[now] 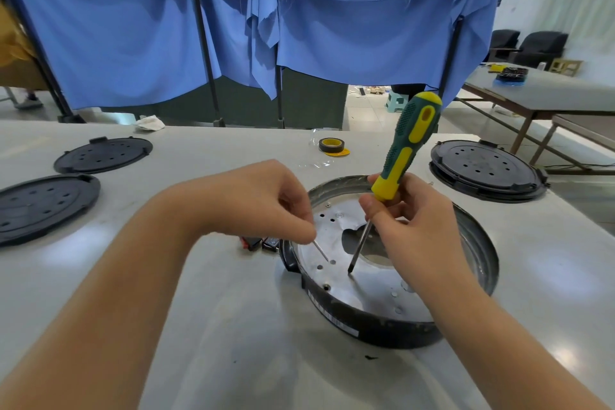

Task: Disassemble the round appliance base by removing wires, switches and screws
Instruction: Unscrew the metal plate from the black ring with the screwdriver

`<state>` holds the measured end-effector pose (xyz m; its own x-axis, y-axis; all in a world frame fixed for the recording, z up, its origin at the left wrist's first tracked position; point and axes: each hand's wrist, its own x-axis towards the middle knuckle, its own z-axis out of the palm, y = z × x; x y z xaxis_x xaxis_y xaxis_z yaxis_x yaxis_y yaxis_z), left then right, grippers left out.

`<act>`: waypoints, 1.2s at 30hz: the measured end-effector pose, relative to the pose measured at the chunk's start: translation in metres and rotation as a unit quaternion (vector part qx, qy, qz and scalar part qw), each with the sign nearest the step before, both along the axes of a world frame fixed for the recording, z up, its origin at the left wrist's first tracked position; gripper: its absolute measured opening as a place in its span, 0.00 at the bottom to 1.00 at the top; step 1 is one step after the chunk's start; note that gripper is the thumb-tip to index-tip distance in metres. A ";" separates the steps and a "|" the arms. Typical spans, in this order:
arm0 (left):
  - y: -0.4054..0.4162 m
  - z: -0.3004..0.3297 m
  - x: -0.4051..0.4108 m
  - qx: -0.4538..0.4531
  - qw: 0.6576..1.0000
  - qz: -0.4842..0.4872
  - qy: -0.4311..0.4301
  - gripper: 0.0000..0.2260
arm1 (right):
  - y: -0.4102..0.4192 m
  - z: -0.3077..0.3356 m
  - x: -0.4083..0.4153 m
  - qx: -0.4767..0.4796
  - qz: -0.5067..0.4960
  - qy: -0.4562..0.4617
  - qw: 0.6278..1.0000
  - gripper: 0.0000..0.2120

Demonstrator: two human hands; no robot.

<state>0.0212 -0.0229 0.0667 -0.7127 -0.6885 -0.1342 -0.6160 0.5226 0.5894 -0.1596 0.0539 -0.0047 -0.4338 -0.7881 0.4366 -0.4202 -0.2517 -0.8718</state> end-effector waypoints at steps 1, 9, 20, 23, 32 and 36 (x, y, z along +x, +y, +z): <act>-0.002 -0.003 0.008 0.013 0.999 0.010 0.030 0.07 | 0.000 0.000 0.000 0.003 0.002 0.002 1.000 0.03; -0.028 -0.052 0.060 0.033 0.967 0.183 0.172 0.05 | 0.000 0.000 0.000 0.003 0.001 0.014 1.000 0.04; -0.035 -0.099 0.054 -0.014 0.969 0.219 0.109 0.06 | 0.001 0.001 0.001 0.000 -0.001 0.021 1.000 0.05; -0.034 -0.104 0.051 -0.022 0.972 0.212 0.097 0.06 | 0.002 0.002 0.000 0.002 -0.004 0.020 1.000 0.04; -0.028 -0.107 0.037 -0.134 0.971 0.177 0.085 0.05 | 0.004 0.005 0.005 0.011 0.025 0.023 0.999 0.07; -0.017 -0.101 0.027 -0.150 0.962 0.127 0.190 0.11 | 0.006 0.007 0.007 0.010 0.062 -0.042 0.997 0.11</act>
<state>0.0484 -0.0399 -0.0348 -0.4753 -0.8138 0.3343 -0.5156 0.5655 0.6437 -0.1529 0.0595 0.0026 -0.3663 -0.8464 0.3866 -0.3117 -0.2799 -0.9080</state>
